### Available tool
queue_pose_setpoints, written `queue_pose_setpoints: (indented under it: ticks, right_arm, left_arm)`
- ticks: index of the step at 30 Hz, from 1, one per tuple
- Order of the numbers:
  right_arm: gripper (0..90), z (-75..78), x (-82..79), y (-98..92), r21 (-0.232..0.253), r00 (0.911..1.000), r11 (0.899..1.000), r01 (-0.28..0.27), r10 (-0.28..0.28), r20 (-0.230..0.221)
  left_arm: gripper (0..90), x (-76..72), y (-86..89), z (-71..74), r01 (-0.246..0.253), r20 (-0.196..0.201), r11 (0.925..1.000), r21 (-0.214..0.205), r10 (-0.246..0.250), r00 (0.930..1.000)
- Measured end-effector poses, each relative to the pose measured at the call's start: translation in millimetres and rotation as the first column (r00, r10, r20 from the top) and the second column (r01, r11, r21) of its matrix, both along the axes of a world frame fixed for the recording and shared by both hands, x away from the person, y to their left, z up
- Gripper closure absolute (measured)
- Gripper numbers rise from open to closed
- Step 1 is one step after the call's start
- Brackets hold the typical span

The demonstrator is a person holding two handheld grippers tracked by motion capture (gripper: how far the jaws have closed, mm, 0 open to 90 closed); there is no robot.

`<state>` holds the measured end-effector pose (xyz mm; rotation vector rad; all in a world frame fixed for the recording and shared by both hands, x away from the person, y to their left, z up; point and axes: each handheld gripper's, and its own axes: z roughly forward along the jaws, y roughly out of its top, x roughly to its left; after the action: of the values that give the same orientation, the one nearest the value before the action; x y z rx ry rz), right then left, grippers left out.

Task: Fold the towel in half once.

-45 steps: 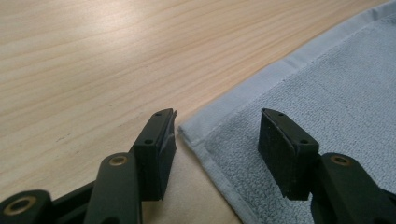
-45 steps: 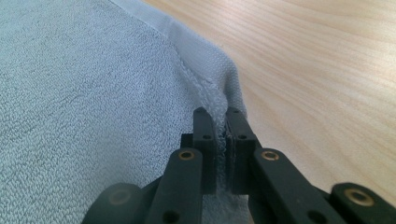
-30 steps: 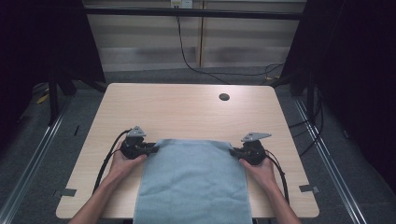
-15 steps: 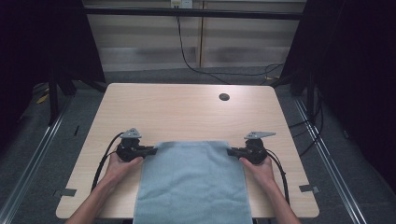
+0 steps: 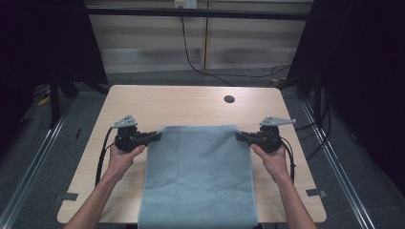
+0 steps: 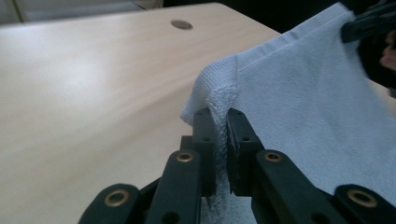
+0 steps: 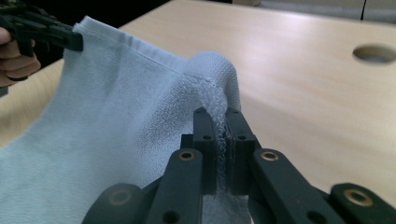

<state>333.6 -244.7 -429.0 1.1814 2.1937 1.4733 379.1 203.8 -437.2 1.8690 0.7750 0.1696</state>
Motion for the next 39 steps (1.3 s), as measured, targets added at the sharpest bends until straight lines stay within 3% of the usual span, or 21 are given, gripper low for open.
queue_pose_setpoints:
  ticks: [2,10,15,18,23,27,28,31,34,36,39]
  right_arm:
    - [85.7,13.8,3.8,0.1,0.015,0.9996,1.0,0.002,-0.002,0.028]
    - [85.8,54.3,24.0,-3.0,0.03,0.9952,0.999,0.035,-0.038,0.091]
    - [86.0,72.8,39.9,-1.5,0.03,0.9916,0.998,0.055,-0.059,0.115]
    - [86.1,83.2,48.2,0.6,0.05,0.9885,0.996,0.076,-0.082,0.127]
    - [86.2,103.9,57.6,5.5,0.07,0.9817,0.993,0.09,-0.1,0.162]
    - [86.2,115.5,48.7,8.8,0.1,0.9781,0.994,0.055,-0.073,0.195]
    - [86.2,113.7,43.7,10.6,0.084,0.9801,0.995,0.047,-0.062,0.188]
    - [86.3,98.8,25.4,13.0,0.051,0.986,0.998,0.023,-0.031,0.164]
    - [86.3,82.5,2.9,9.3,0.057,0.988,0.998,-0.005,-0.004,0.155]
    - [86.3,74.3,-13.0,6.9,0.044,0.9895,0.999,-0.026,0.02,0.144]
    - [86.3,65.2,-37.1,4.3,0.017,0.9912,0.999,-0.042,0.039,0.127]
  left_arm:
    - [84.2,6.0,-0.8,12.1,-0.009,0.017,0.9995,-0.031,0.009,0.9998]
    - [84.3,24.8,-4.9,47.1,-0.032,0.073,0.9984,-0.047,0.035,0.9967]
    - [84.5,32.7,-2.7,76.3,-0.036,0.122,0.9982,-0.048,0.042,0.9916]
    - [84.9,34.8,0.7,98.2,-0.044,0.165,0.9988,-0.022,0.047,0.9851]
    - [84.8,33.8,7.8,123.2,-0.055,0.19,0.9956,-0.076,0.069,0.9794]
    - [84.8,21.7,4.5,119.7,-0.014,0.178,0.9945,-0.104,0.032,0.9836]
    - [84.8,17.6,3.0,115.2,-0.006,0.18,0.9963,-0.086,0.021,0.9835]
    - [84.8,3.4,1.8,99.8,0.013,0.166,0.9982,-0.058,-0.003,0.9862]
    - [84.9,-16.5,10.1,86.3,0.026,0.151,0.9991,-0.034,-0.02,0.9884]
    - [85.0,-27.0,18.5,80.2,0.036,0.142,0.9976,-0.059,-0.027,0.9895]
    - [85.1,-48.0,27.7,69.7,0.046,0.13,0.9971,-0.061,-0.038,0.9908]
